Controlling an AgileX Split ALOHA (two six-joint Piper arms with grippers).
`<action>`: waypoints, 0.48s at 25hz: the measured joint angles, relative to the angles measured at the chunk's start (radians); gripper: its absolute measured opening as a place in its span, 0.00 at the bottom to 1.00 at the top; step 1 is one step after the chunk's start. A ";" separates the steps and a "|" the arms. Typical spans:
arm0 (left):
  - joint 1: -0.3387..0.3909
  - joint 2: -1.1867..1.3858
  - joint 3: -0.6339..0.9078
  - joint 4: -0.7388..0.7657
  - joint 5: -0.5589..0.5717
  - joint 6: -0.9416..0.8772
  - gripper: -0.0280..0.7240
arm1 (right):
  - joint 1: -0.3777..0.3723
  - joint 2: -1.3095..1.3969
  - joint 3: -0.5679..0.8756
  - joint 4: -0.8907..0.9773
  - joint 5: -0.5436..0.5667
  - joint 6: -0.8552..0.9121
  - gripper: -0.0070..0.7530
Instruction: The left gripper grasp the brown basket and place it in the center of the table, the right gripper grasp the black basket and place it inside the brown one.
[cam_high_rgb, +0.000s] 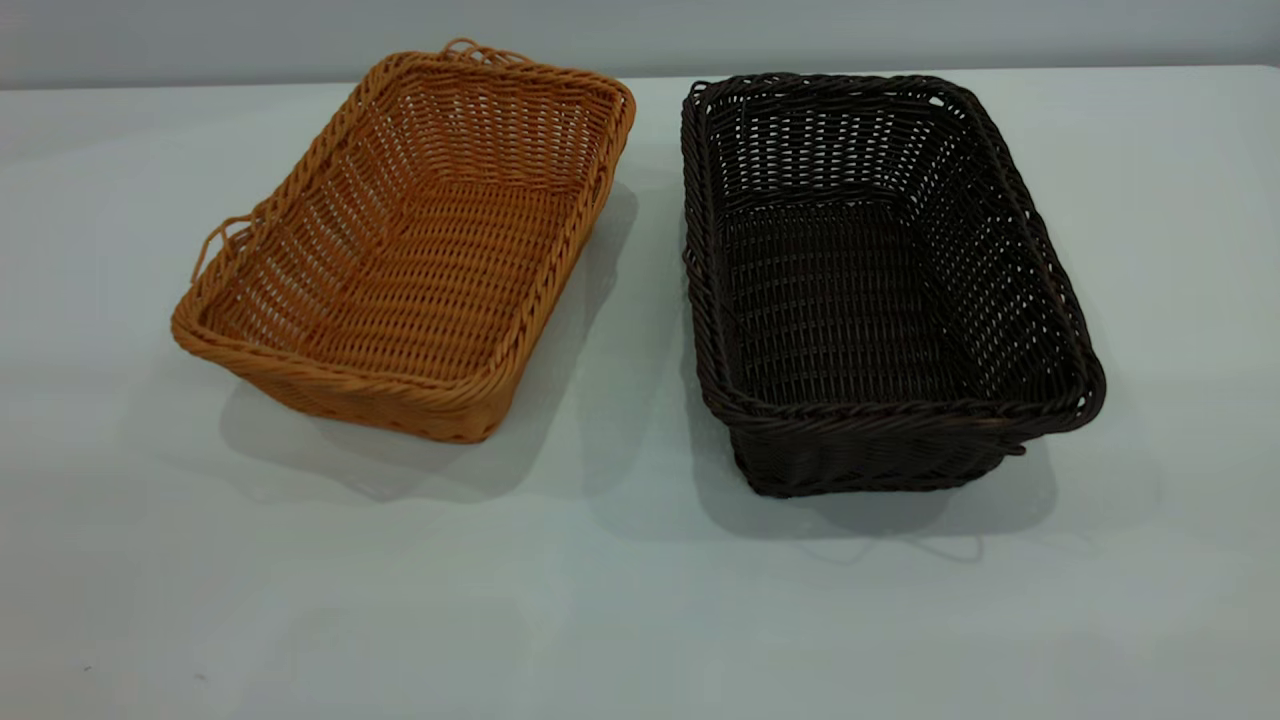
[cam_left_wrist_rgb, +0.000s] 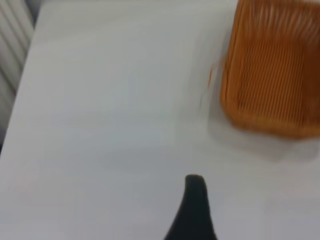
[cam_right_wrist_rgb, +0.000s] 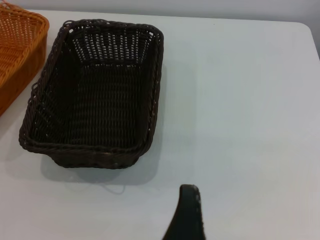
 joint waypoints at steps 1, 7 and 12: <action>0.000 0.045 -0.016 -0.005 -0.035 0.001 0.81 | 0.000 0.000 0.000 0.000 0.000 0.000 0.76; 0.000 0.371 -0.068 -0.032 -0.295 0.007 0.81 | 0.000 0.000 0.000 0.000 0.000 0.000 0.76; 0.000 0.718 -0.147 -0.050 -0.472 0.029 0.81 | 0.000 0.000 0.000 0.000 0.000 0.007 0.76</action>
